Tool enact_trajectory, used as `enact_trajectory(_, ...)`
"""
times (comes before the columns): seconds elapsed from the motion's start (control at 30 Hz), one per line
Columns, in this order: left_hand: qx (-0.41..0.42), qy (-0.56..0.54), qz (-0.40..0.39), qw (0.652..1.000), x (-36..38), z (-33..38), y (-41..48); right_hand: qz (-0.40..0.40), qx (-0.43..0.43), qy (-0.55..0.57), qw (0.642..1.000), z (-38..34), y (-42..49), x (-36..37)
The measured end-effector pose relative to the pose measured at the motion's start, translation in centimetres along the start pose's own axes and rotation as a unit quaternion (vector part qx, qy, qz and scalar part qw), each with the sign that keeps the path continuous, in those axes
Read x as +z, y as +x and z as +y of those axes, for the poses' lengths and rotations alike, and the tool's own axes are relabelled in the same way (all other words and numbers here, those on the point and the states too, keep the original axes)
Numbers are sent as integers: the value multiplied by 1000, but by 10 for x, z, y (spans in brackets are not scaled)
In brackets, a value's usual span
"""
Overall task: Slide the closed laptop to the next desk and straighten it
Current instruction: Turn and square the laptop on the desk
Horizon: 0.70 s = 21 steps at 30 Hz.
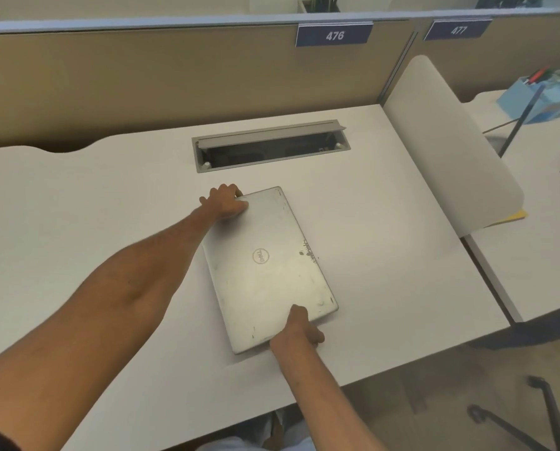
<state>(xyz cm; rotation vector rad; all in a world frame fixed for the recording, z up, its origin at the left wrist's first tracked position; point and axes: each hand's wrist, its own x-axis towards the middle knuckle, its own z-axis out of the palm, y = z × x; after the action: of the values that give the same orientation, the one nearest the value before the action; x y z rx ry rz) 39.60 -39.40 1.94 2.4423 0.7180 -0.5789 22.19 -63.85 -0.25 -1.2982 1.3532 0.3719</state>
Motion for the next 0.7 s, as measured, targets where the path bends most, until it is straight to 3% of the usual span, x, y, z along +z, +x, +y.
enact_trajectory(0.27,-76,-114,22,990,-12,-63,-23,-11,-28,-36,999,-53,21,9)
enact_trajectory(0.7,-147,-312,101,933,42,-112,-90,-88,-127,-238,959,-141,58,38)
